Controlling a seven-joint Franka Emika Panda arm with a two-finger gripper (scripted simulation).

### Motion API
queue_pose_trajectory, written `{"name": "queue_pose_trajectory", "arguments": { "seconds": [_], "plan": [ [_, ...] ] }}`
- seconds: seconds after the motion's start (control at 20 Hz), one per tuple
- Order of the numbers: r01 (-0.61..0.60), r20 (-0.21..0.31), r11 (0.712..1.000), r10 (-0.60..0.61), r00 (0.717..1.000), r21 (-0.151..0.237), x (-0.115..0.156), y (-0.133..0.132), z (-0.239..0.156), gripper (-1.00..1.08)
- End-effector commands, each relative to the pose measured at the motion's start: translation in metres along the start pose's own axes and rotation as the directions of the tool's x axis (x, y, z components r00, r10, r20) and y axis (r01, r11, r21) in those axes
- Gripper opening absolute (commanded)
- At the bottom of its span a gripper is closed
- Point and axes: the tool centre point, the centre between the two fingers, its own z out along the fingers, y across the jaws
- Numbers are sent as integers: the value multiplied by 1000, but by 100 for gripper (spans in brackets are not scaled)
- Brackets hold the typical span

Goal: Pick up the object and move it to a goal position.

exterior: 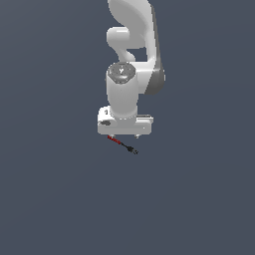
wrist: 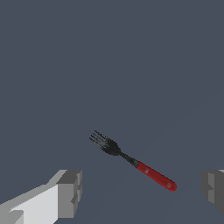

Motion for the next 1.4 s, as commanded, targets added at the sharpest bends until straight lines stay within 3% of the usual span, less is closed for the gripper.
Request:
{"name": "queue_pose_trajectory", "arguments": {
  "seconds": [0.0, 0.9, 1.35],
  "plan": [
    [0, 0, 1000, 0, 1000, 0, 0, 0, 0, 100],
    [49, -7, 999, -49, 999, -16, -2, 8, -2, 100],
    [151, -5, 988, -151, 989, -21, -6, 11, 11, 100]
  ]
}}
